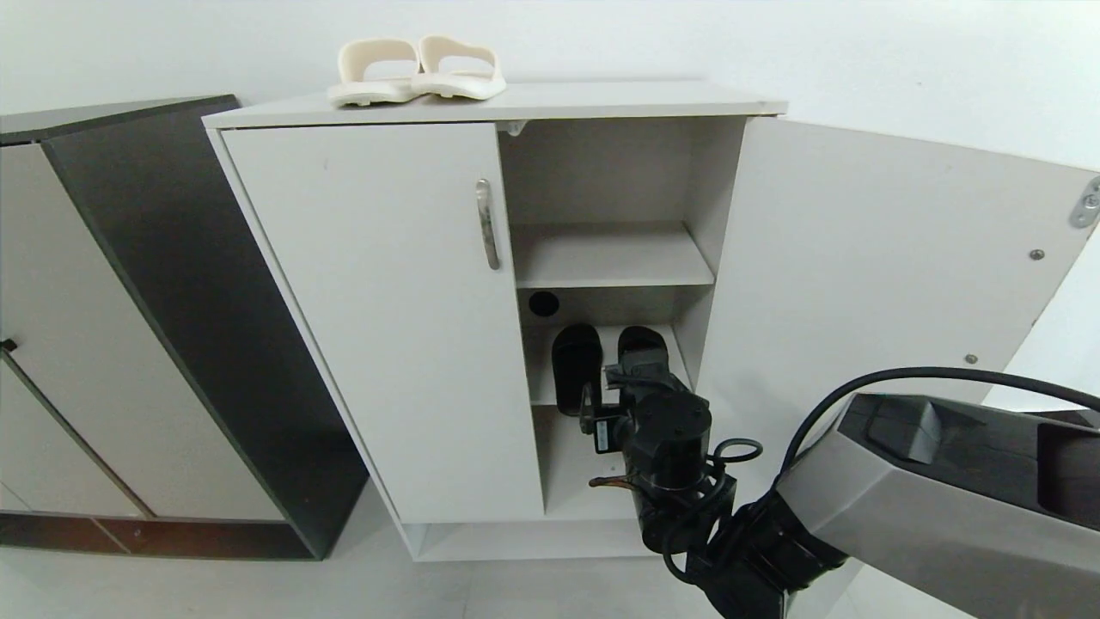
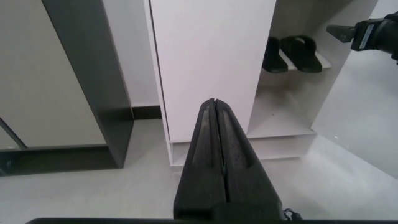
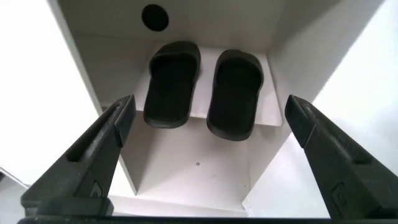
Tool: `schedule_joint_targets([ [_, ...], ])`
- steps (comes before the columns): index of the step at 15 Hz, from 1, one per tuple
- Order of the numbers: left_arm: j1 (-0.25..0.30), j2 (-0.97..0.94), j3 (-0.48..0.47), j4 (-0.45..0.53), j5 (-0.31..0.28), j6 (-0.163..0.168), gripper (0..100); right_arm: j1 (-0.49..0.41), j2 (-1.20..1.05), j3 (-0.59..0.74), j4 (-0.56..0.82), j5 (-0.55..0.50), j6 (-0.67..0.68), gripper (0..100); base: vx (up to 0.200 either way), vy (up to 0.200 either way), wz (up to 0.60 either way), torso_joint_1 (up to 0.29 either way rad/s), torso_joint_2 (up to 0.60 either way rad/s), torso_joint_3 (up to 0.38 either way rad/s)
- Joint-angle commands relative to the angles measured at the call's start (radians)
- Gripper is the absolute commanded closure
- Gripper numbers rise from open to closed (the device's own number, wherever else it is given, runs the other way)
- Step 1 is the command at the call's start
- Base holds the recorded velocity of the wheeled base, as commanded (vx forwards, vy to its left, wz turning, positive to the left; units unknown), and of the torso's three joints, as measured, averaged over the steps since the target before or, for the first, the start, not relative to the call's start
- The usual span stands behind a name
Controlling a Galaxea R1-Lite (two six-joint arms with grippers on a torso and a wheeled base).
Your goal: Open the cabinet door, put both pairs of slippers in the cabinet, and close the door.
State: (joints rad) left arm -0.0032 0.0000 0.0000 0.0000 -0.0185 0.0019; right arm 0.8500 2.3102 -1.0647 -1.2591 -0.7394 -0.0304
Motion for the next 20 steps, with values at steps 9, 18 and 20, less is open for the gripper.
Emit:
schedule_joint_targets([
  [9,0.0,0.002,0.0,0.0,-0.006,0.004,100,0.001,-0.017,0.031,-0.002,0.029,-0.002,0,0.0,0.044,0.0,0.0,0.0,0.013],
  [18,0.0,0.002,0.0,0.0,-0.006,0.004,100,0.003,-0.066,0.146,-0.005,0.067,-0.068,0,0.0,0.2,0.0,0.003,0.0,0.002],
  [20,0.0,0.002,0.0,0.0,-0.006,0.003,100,0.003,-0.074,0.163,-0.009,0.11,-0.086,0,0.0,0.2,0.0,0.005,0.0,0.005],
])
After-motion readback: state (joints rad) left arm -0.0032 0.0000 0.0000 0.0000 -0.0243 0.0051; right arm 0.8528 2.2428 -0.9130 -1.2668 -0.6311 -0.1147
